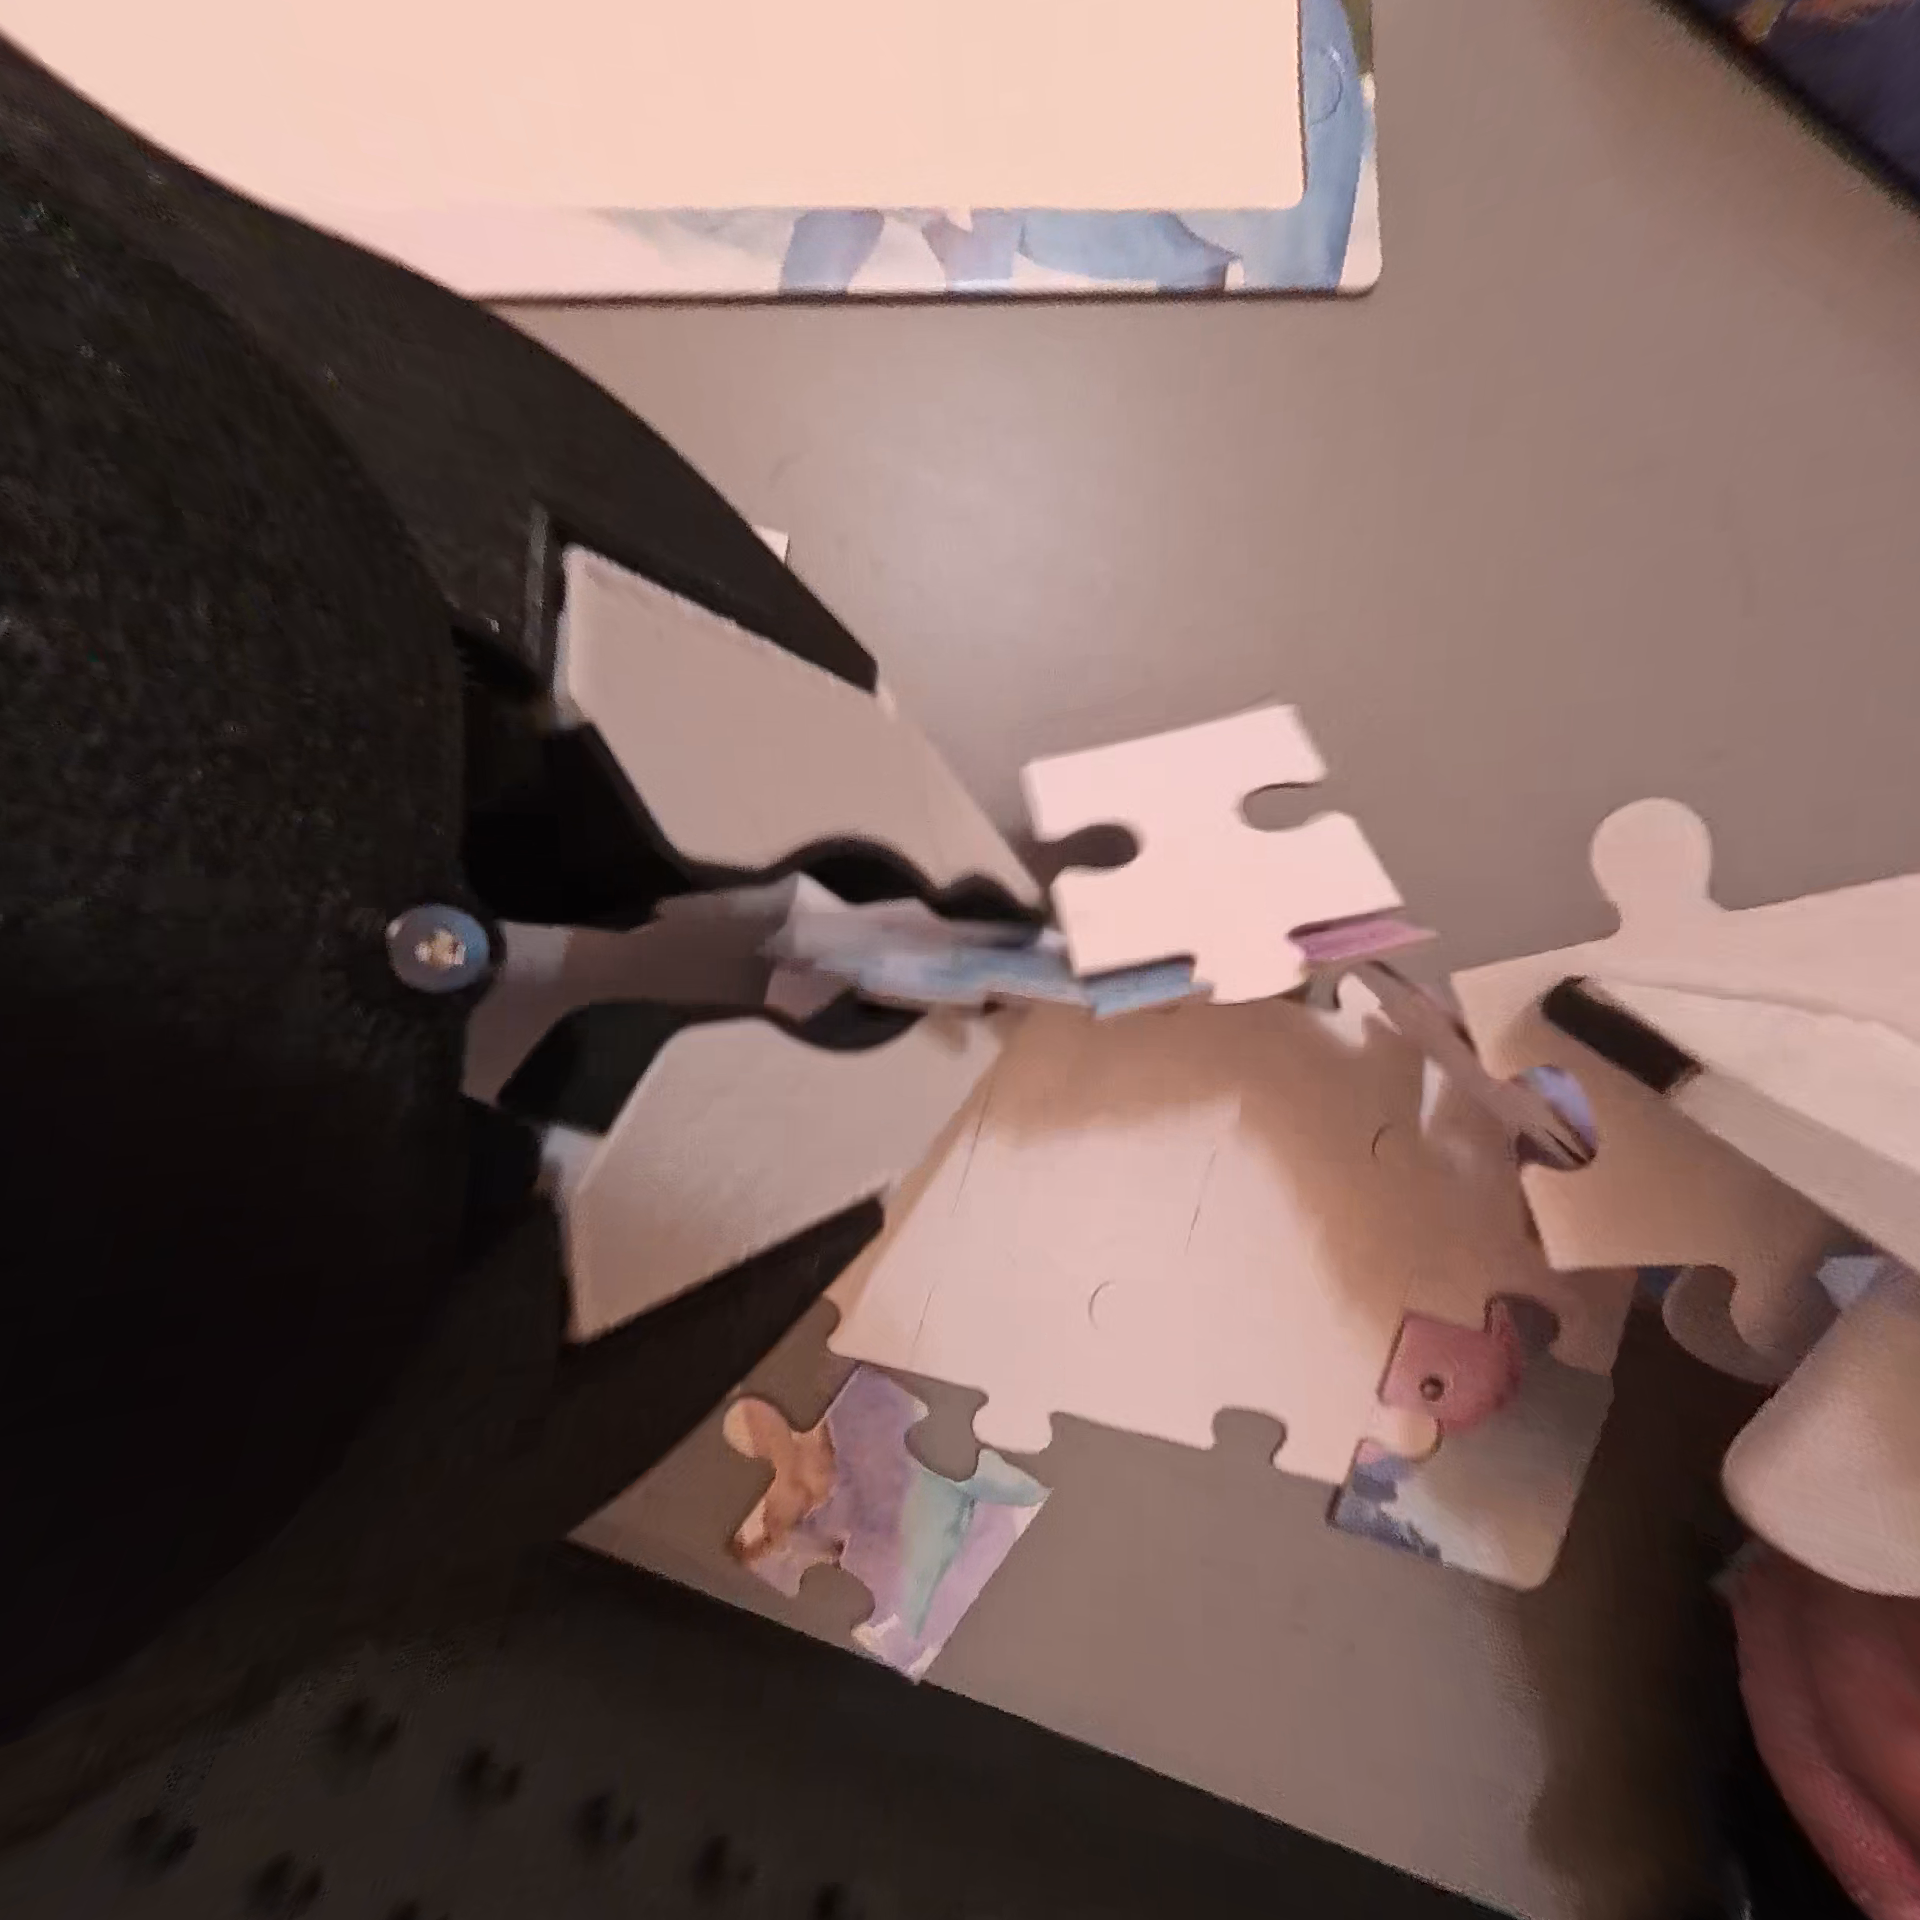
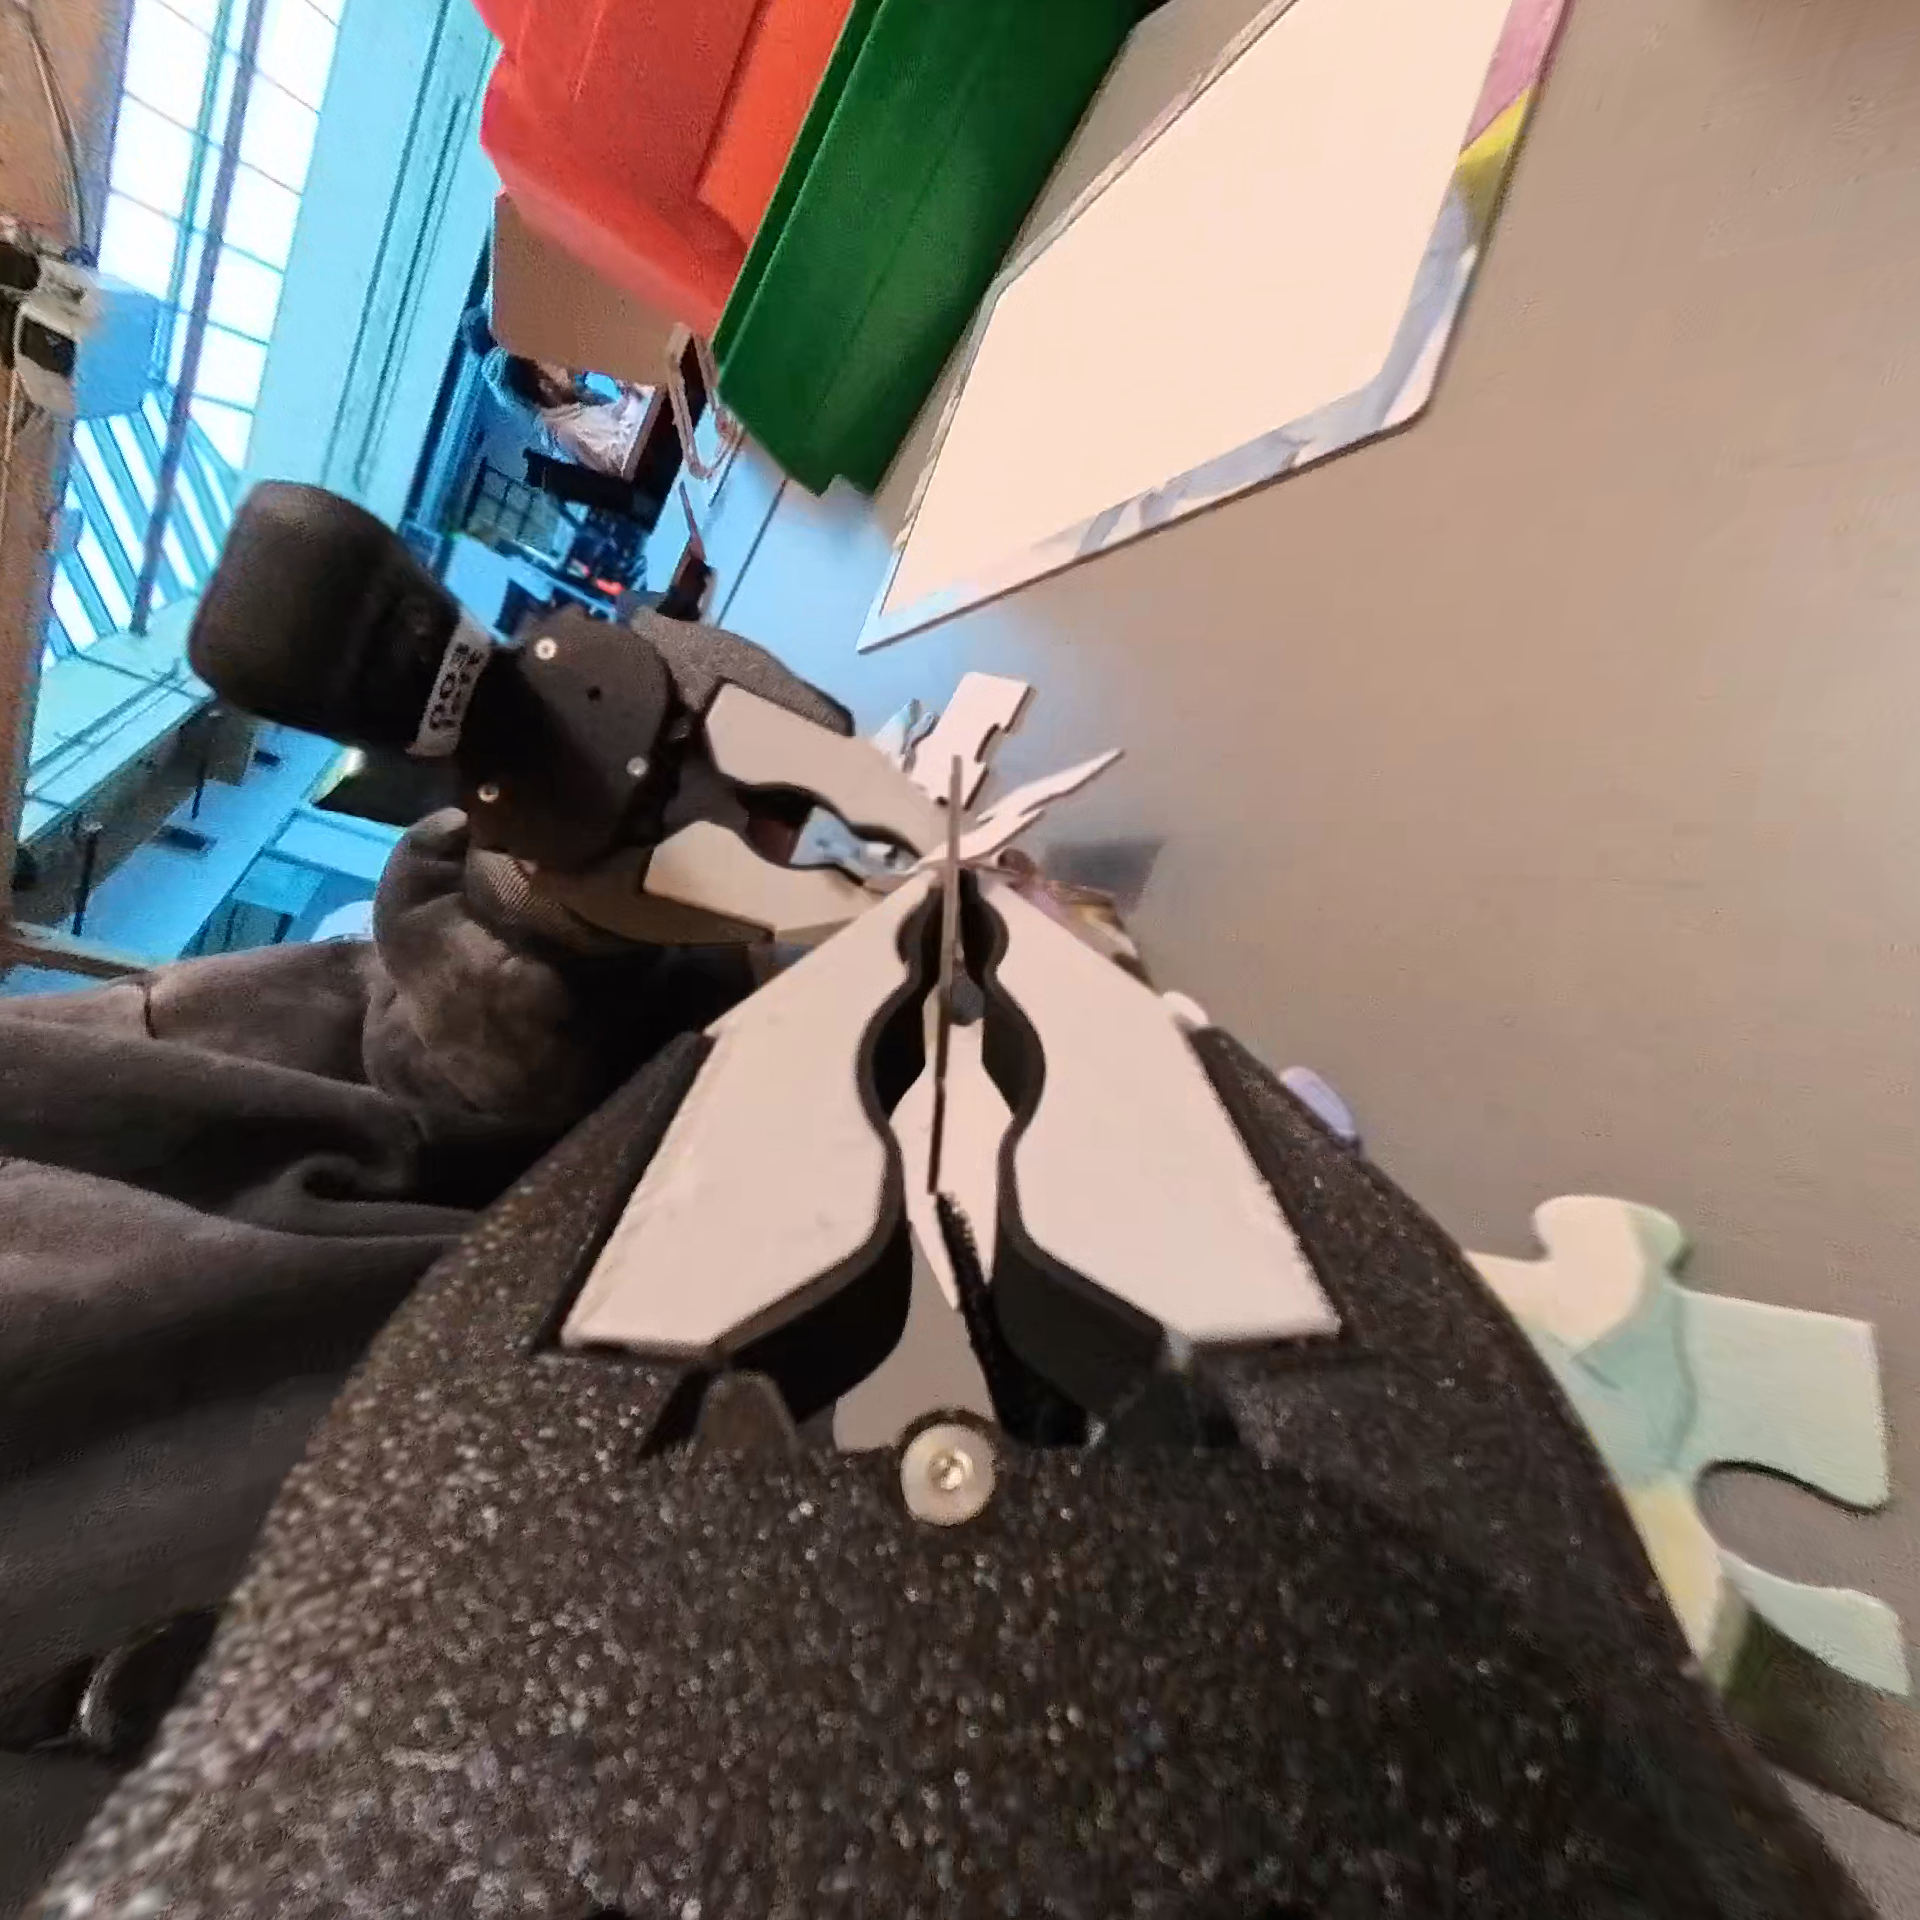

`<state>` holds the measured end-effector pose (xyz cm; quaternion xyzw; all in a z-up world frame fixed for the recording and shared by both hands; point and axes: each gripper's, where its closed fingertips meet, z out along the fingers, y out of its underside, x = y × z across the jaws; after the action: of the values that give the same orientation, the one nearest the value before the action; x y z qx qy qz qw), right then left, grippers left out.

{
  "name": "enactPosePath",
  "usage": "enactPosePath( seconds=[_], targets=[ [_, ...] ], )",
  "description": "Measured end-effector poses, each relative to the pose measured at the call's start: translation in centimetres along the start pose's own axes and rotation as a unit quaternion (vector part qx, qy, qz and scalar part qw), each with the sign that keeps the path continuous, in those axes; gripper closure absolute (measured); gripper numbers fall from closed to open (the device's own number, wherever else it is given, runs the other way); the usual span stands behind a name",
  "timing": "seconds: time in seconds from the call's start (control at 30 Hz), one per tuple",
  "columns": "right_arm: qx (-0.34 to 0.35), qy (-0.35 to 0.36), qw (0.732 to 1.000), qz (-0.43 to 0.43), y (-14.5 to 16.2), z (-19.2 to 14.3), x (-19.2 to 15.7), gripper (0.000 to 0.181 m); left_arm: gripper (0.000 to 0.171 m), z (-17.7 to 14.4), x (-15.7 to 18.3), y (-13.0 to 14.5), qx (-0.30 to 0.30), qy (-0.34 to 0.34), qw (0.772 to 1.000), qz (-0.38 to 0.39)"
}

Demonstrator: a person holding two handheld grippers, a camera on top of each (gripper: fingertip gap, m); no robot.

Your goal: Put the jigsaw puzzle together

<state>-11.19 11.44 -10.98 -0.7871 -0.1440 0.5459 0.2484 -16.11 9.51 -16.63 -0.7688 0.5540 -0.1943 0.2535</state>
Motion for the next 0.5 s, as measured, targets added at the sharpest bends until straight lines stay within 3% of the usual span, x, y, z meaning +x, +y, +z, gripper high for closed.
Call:
enactPosePath(
  seconds=[0.13,0.33,0.4,0.5],
  targets=[
    [-0.002,0.056,0.997,-0.058,-0.3,-0.8,1.1,0.178,0.17,-0.9,-0.5,-1.4,0.049,0.018,0.997,-0.053],
    [-0.141,0.077,0.978,-0.132,4.5,0.2,1.4,0.18,0.17,-1.4,-1.9,-3.0,0.104,0.052,0.98,-0.159],
    [-0.142,0.017,0.982,-0.123,5.0,1.1,-0.7,0.18,0.17,-1.4,-0.8,-4.3,0.126,0.09,0.974,-0.167],
    [-0.117,0.043,0.982,-0.142,3.7,1.2,-0.4,0.18,0.17,-1.9,0.5,-5.6,0.151,0.137,0.963,-0.176]
  ],
)
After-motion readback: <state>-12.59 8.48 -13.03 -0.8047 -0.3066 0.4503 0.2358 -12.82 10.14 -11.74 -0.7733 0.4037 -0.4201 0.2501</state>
